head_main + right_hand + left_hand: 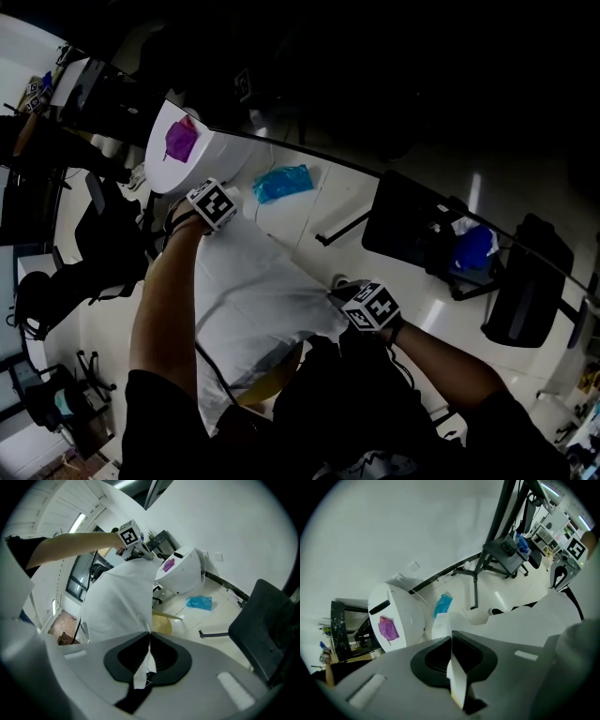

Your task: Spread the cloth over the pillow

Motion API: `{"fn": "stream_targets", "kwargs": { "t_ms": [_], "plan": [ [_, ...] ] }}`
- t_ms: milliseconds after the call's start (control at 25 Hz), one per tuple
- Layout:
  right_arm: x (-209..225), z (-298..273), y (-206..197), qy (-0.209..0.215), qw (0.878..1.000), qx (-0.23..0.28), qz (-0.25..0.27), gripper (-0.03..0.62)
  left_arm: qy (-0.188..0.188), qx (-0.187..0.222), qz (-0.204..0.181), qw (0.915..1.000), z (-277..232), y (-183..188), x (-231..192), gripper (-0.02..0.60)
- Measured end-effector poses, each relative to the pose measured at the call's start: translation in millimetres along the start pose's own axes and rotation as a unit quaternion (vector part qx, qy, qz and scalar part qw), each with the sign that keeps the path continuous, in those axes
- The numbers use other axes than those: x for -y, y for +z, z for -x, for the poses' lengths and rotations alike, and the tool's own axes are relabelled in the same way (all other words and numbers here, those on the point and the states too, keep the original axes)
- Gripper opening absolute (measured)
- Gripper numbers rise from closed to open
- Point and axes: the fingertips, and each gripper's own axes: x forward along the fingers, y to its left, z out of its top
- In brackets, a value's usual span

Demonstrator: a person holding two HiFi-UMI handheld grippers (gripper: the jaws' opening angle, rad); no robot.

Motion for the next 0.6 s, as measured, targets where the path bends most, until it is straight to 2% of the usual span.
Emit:
{"fn": "stream_targets", "kwargs": {
  "t_ms": [160,240,280,440,600],
  "plan": [
    [-0.7,-7.3,-0.3,-0.008,1.0,-0.011,0.01,0.029,0.036,0.004,-0.035,0.9987,2.1,6.0,-7.5,0.0],
    [2.2,-4.6,3.3,-0.02,1.0,-0.005,0.023,0.076,0.049,0.01,-0.032,0.9982,6.2,6.8,-11.4,0.028],
    [4.0,-1.3,6.1,-0.026,0.999,0.0,0.028,0.116,0.057,0.016,-0.028,0.9979,9.8,7.2,-14.6,0.059],
    [1.3,27.3,19.3,-0.041,0.998,0.035,0.036,0.151,0.062,0.046,0.002,0.997,33.4,4.9,-18.0,0.25],
    [-6.0,73.6,45.9,-0.056,0.992,0.08,0.074,0.153,0.084,0.104,0.029,0.9906,77.4,7.3,-19.7,0.341]
  ]
}}
